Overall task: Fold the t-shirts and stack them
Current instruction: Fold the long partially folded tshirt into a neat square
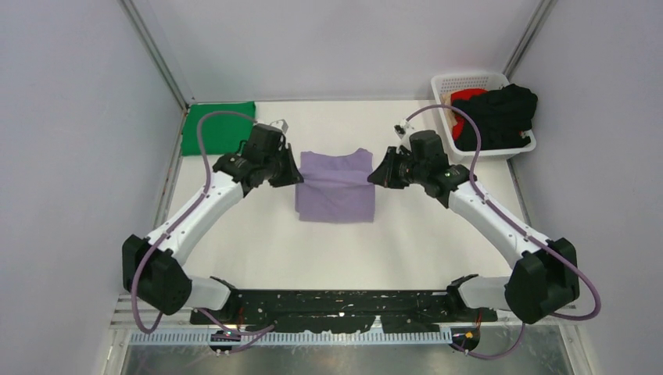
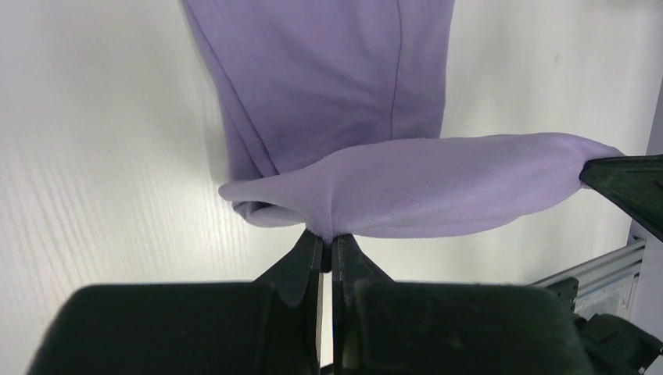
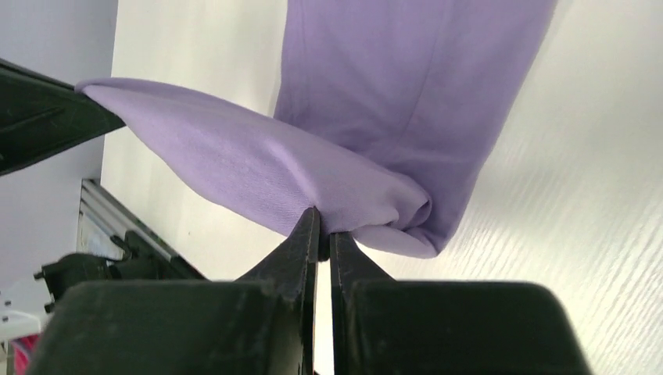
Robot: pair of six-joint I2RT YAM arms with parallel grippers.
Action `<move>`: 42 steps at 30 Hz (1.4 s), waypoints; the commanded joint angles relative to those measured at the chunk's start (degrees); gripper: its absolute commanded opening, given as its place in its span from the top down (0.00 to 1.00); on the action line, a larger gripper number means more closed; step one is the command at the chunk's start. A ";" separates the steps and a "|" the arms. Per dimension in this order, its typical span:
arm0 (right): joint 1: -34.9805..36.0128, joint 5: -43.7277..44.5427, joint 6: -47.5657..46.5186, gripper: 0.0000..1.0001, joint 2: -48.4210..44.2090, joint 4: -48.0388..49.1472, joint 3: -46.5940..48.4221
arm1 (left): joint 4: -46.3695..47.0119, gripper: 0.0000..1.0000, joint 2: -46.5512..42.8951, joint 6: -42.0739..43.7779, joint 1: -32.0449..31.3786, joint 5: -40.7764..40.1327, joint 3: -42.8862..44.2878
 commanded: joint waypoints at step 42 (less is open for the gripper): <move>-6.91 10.14 0.35 0.05 33.77 14.95 24.61 | -3.05 0.16 43.97 6.12 10.63 10.57 30.33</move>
